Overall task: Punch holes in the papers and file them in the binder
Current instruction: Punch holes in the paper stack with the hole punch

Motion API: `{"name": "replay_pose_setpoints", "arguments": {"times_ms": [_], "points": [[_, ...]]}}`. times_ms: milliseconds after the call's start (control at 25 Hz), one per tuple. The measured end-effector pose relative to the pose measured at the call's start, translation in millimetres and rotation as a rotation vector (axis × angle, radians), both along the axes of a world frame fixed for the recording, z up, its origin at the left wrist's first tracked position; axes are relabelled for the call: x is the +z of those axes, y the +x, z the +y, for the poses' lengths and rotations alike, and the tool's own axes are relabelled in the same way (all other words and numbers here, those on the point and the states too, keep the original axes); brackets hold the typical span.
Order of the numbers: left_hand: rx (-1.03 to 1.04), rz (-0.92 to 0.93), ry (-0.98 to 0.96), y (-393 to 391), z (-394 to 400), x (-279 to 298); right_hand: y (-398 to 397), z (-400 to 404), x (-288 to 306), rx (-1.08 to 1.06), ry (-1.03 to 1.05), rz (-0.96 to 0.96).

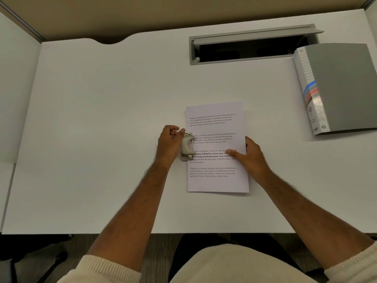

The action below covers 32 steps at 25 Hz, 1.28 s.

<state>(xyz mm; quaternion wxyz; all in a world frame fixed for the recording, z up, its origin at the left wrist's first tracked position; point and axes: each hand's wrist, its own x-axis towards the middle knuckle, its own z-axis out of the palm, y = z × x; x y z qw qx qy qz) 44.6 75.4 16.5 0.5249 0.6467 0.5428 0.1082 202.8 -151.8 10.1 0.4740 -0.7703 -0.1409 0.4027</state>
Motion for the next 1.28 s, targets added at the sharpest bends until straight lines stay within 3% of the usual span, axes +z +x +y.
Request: {"name": "replay_pose_setpoints", "arguments": {"times_ms": [200,480,760,1280], "points": [[-0.021,0.044,0.094,17,4,-8,2,2,-1,-0.006,-0.003,0.007],[-0.065,0.24,0.453,32,-7,-21,3,3,-1,-0.01,0.009,0.034],[-0.098,0.282,0.631,32,-7,-31,8,4,-4,0.029,-0.019,0.03],[-0.189,0.355,0.725,29,-2,-39,11,6,-8,0.051,-0.078,0.015]]}}
